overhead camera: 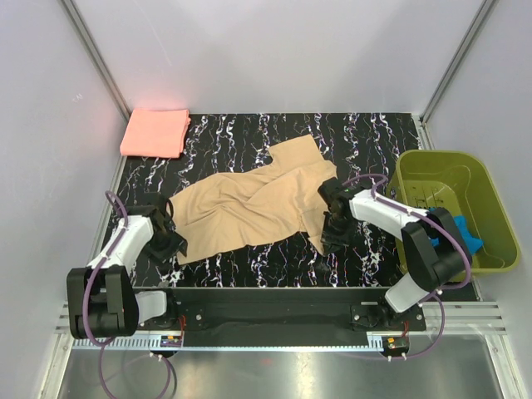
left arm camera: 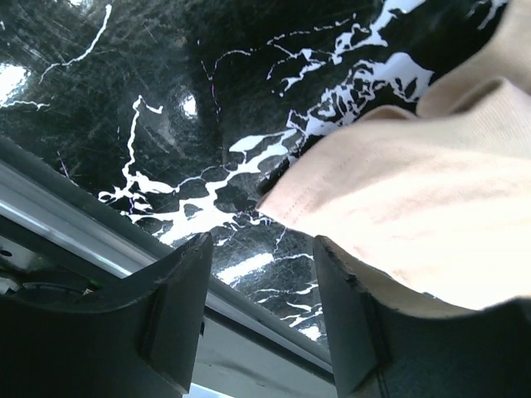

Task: Fold and stack the t-shirts
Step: Flatten the tshirt out

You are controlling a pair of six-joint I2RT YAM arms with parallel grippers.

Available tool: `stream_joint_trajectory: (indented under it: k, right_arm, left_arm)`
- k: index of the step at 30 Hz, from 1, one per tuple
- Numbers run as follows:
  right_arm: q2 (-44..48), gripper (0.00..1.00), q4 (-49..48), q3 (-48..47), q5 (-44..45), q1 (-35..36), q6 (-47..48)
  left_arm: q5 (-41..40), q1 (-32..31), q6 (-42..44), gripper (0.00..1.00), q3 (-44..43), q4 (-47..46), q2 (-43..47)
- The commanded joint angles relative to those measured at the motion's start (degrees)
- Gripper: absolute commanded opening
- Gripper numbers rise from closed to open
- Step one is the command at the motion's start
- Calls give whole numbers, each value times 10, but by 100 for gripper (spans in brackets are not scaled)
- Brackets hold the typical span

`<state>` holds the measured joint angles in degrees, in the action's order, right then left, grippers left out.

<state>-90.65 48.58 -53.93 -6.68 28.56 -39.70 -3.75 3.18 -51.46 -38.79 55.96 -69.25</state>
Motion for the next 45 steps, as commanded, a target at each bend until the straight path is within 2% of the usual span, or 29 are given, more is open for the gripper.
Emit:
stream_joint_trajectory:
  k: [1, 6, 12, 13, 15, 17, 22, 23, 24, 25, 26, 30, 33, 34, 35, 39, 45]
  right_arm:
    - [-12, 1, 29, -39, 3, 18, 5]
    - [-3, 6, 35, -40, 3, 19, 6]
    - [0, 7, 18, -41, -18, 32, 8]
    - [-6, 12, 15, -46, -20, 33, 9]
    - [-9, 26, 30, -69, -15, 33, 23]
    - [1, 40, 87, -78, 41, 32, 22]
    - [69, 54, 52, -17, 11, 19, -15]
    - [69, 54, 43, -9, 4, 13, -23]
    - [67, 54, 33, 7, -9, 8, -32]
    - [68, 53, 8, 15, -16, -7, -49]
    - [71, 40, -7, 34, -18, -12, -59]
    - [67, 19, -47, 49, -8, -24, -91]
    - [58, 22, -51, 54, -2, -28, -114]
    - [59, 30, -59, 57, -3, -29, -123]
    - [58, 34, -64, 61, -1, -29, -127]
    - [34, 42, -74, 60, -2, -31, -132]
    - [10, 45, -96, 59, 10, -30, -141]
  left_arm:
    - [-10, 3, 3, 57, 0, -27, -9]
    - [18, 4, 0, 52, 25, -66, -45]
    - [-11, 5, 11, 44, 27, -95, -70]
    - [-11, 5, 12, 43, 30, -102, -74]
    - [-11, 6, 15, 33, 34, -108, -83]
    - [-13, 7, 25, 22, 32, -110, -93]
    - [-8, 7, 36, 13, 28, -111, -73]
    - [-7, 7, 37, 10, 25, -108, -73]
    - [-7, 7, 41, 2, 21, -106, -73]
    - [-6, 7, 42, 0, 20, -105, -74]
    - [-6, 7, 44, 0, 22, -106, -72]
    - [7, 7, 47, 0, 25, -114, -76]
    - [8, 6, 51, 0, 21, -112, -74]
    - [9, 7, 51, 0, 21, -111, -75]
    - [10, 8, 54, 0, 21, -111, -75]
    - [14, 7, 57, 0, 19, -114, -77]
    - [19, 7, 61, 0, 17, -117, -77]
